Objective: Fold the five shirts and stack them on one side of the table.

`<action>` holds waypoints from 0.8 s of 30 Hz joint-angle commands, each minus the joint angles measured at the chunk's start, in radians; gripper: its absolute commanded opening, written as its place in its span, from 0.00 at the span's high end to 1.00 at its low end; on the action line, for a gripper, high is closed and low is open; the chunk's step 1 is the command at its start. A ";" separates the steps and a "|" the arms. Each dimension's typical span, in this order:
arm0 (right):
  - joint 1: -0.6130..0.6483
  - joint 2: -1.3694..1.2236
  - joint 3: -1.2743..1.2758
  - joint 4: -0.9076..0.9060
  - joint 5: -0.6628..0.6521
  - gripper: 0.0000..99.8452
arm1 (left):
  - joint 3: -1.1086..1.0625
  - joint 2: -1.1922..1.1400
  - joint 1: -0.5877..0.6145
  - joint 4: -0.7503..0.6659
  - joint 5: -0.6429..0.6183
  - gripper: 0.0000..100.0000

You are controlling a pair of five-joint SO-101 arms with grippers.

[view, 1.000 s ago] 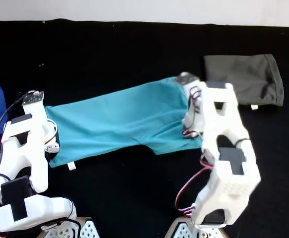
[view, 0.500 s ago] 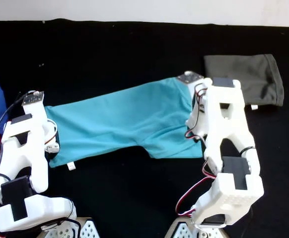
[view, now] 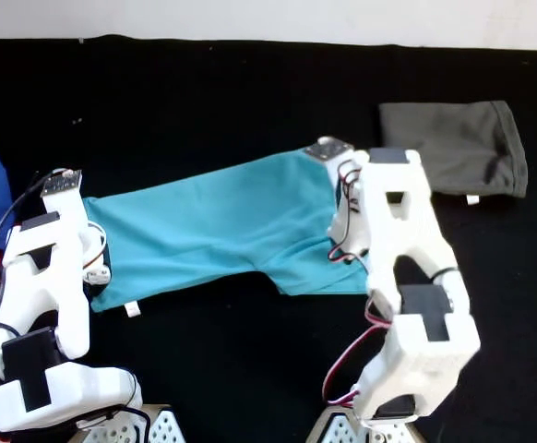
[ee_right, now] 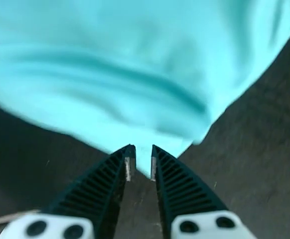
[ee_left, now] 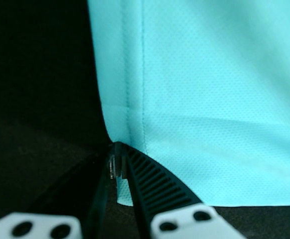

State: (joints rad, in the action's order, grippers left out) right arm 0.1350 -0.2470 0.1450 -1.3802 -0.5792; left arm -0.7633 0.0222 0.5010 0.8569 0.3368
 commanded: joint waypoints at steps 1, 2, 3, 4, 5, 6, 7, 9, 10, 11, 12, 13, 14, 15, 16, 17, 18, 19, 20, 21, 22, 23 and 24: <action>0.012 -0.048 -0.004 0.033 -0.005 0.94 | 0.001 0.002 0.015 -0.029 -0.009 0.99; 0.012 -0.064 -0.004 0.033 -0.005 0.94 | 0.001 0.002 0.015 -0.029 -0.009 0.99; 0.012 -0.070 -0.004 0.033 -0.005 0.93 | 0.001 0.002 0.015 -0.029 -0.009 0.99; 0.012 -0.076 -0.004 0.033 -0.005 0.92 | 0.001 0.002 0.015 -0.029 -0.009 0.99; 0.010 -0.076 -0.004 0.033 -0.005 0.90 | 0.001 0.002 0.015 -0.029 -0.009 0.99; 0.010 -0.076 -0.002 0.033 -0.005 0.88 | 0.001 0.002 0.015 -0.029 -0.009 0.99; 0.010 -0.076 -0.002 0.030 -0.005 0.86 | 0.001 0.002 0.015 -0.029 -0.009 0.99; 0.010 -0.073 -0.002 0.027 -0.009 0.83 | 0.001 0.002 0.015 -0.029 -0.009 0.99; 0.010 -0.073 -0.002 0.025 -0.011 0.83 | 0.001 0.002 0.015 -0.029 -0.009 0.99; 0.010 -0.074 -0.002 0.025 -0.011 0.83 | 0.001 0.002 0.015 -0.029 -0.009 0.99; 0.010 -0.076 -0.002 0.028 -0.011 0.83 | 0.001 0.002 0.015 -0.029 -0.009 0.99; 0.010 -0.077 0.002 0.031 -0.011 0.83 | 0.001 0.002 0.015 -0.029 -0.009 0.99; 0.012 -0.079 0.004 0.031 -0.011 0.84 | 0.001 0.002 0.015 -0.029 -0.009 0.99; 0.012 -0.079 0.004 0.031 -0.011 0.86 | 0.001 0.002 0.015 -0.029 -0.009 0.99; 0.012 -0.079 0.004 0.031 -0.011 0.89 | 0.001 0.002 0.015 -0.029 -0.009 0.99; 0.012 -0.079 0.004 0.031 -0.011 0.93 | 0.001 0.002 0.015 -0.029 -0.009 0.99; 0.012 -0.079 0.001 0.031 -0.011 0.98 | 0.001 0.002 0.015 -0.029 -0.009 0.99; 0.012 -0.079 0.001 0.030 -0.011 1.00 | 0.001 0.002 0.015 -0.029 -0.009 0.99; 0.010 -0.077 0.001 0.025 -0.011 0.99 | 0.001 0.002 0.015 -0.029 -0.009 0.99; 0.010 -0.073 0.001 0.025 -0.011 0.99 | 0.001 0.002 0.015 -0.029 -0.009 0.99; 0.008 -0.071 -0.002 0.024 -0.011 1.00 | 0.001 0.002 0.015 -0.029 -0.009 0.99; 0.005 -0.070 -0.002 0.024 -0.011 1.00 | 0.001 0.002 0.015 -0.029 -0.009 0.99; -0.001 -0.067 -0.004 0.024 -0.011 0.99 | 0.001 0.002 0.015 -0.029 -0.009 0.99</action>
State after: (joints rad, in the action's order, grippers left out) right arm 0.1366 -0.3299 0.1450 -1.3541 -0.5792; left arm -0.7633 0.0222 0.5010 0.8569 0.3368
